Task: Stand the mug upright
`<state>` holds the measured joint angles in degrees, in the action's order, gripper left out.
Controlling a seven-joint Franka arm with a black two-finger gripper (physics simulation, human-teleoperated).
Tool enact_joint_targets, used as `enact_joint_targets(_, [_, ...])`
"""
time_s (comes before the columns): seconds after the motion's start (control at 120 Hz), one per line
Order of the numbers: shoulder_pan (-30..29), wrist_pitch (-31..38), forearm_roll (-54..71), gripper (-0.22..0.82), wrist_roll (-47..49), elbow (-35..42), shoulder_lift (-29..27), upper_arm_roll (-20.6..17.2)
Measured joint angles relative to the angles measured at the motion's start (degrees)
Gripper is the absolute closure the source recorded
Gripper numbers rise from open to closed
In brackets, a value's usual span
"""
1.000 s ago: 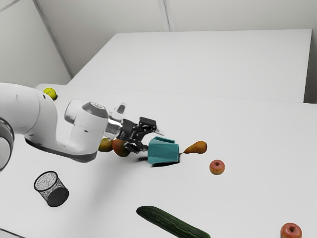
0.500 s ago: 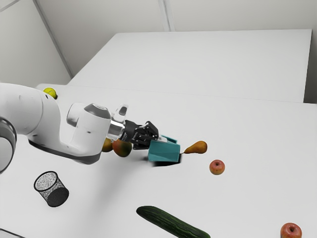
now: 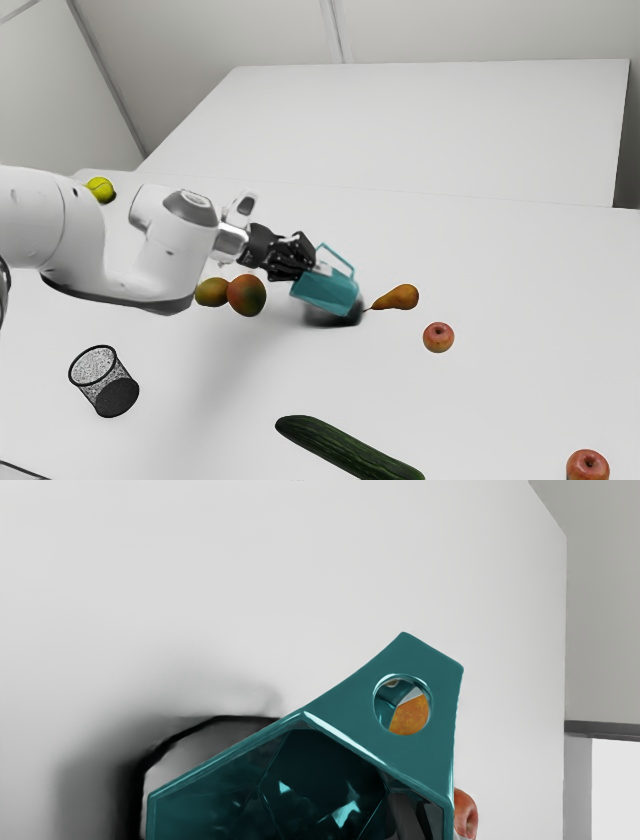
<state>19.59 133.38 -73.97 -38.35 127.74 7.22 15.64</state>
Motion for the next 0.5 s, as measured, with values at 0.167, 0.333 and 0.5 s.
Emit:
enact_joint_targets(0.167, [0.9, 0.3, 16.5, 0.79, 5.4, -0.4, -2.0, 0.0])
enact_joint_targets(0.333, [2.2, 0.4, 32.5, 0.79, 13.1, -0.4, -4.2, 0.0])
enact_joint_targets(0.5, [3.8, 0.1, 44.9, 0.78, 21.1, -0.5, -5.7, 0.0])
